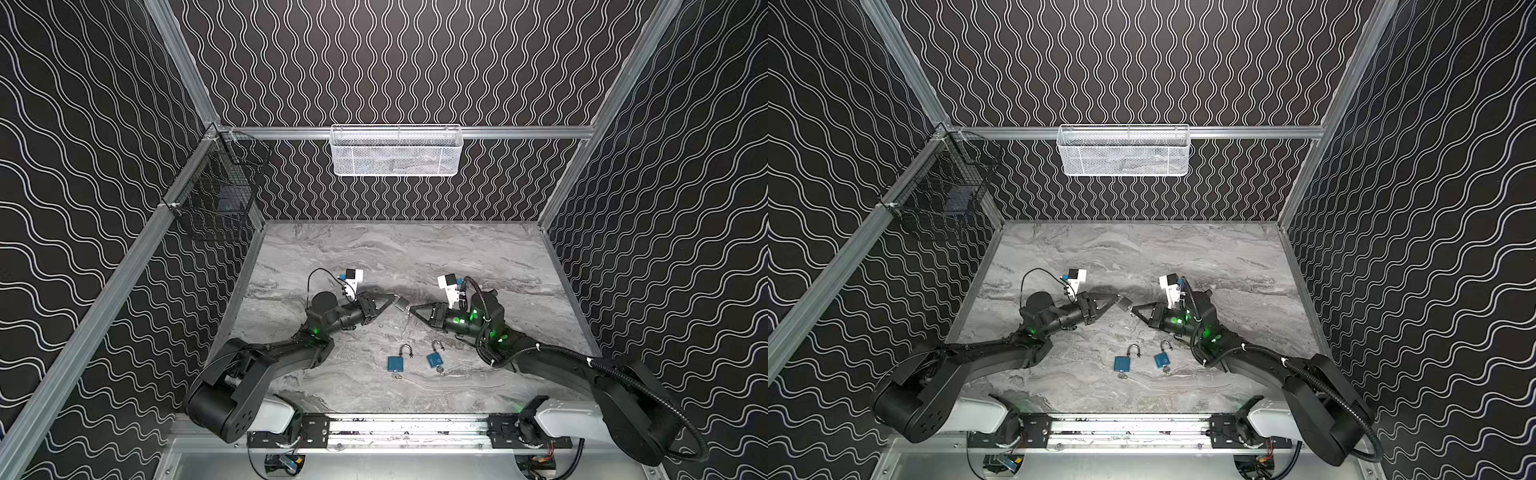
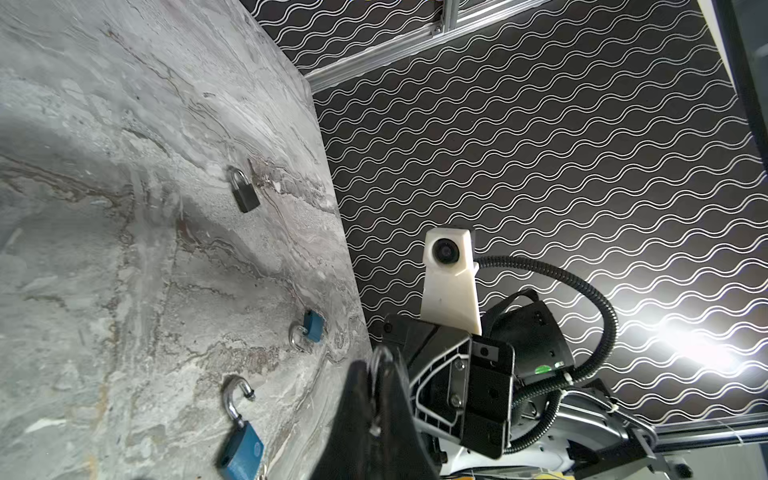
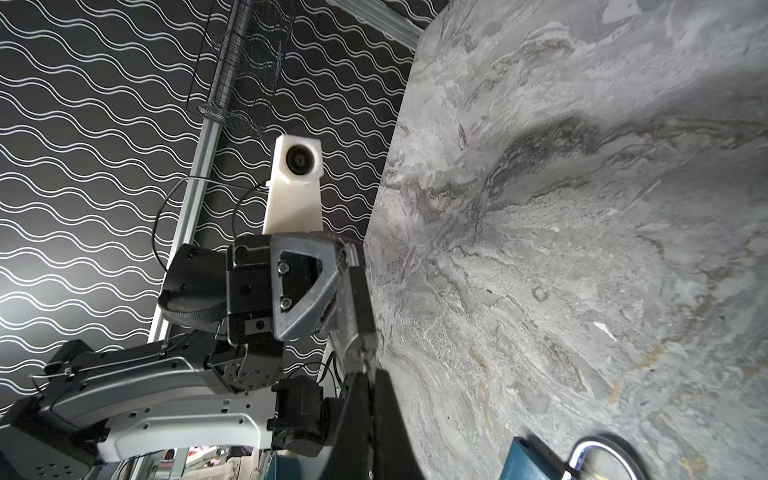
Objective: Lock with the key
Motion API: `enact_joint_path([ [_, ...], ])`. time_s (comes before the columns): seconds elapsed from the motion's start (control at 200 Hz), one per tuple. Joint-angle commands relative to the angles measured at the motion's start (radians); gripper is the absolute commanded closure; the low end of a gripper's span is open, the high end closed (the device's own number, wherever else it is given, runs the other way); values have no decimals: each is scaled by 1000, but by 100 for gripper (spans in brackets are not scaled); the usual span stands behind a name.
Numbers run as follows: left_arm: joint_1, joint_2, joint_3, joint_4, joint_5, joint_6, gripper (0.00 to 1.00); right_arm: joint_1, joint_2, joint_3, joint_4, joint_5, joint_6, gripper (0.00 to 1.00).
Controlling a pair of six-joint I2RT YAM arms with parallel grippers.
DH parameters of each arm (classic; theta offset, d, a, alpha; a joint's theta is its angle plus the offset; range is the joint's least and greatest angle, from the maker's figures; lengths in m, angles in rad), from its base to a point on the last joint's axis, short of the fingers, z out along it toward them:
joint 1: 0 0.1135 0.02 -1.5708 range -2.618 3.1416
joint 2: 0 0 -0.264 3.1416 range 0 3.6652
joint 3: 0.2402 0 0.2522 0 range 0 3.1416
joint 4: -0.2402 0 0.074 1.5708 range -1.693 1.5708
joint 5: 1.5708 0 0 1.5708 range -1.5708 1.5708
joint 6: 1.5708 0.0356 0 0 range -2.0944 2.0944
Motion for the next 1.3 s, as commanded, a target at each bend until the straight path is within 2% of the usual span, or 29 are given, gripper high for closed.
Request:
enact_joint_path([
  [0.0, 9, -21, 1, -57, -14, -10, 100, -4, -11, 2, 57, 72, -23, 100],
  [0.16, 12, -48, 16, -114, -14, 15, 100, -4, 12, 7, 65, 53, -27, 100],
  [0.435, 11, -17, 2, -46, 12, -10, 100, -3, 32, 37, 79, 44, -37, 100],
  [0.586, 11, -12, -8, -11, 23, -33, 100, -4, 35, 65, 56, 77, -42, 100],
  [0.811, 12, -57, -17, -62, 8, -22, 100, -8, 20, 84, 2, 143, -54, 100],
  [1.016, 12, -65, -11, -73, 15, -26, 100, -10, 55, 79, 95, 118, -32, 100],
  [1.296, 23, -78, -22, -55, -5, -48, 100, -11, 86, 86, 110, 39, -47, 100],
])
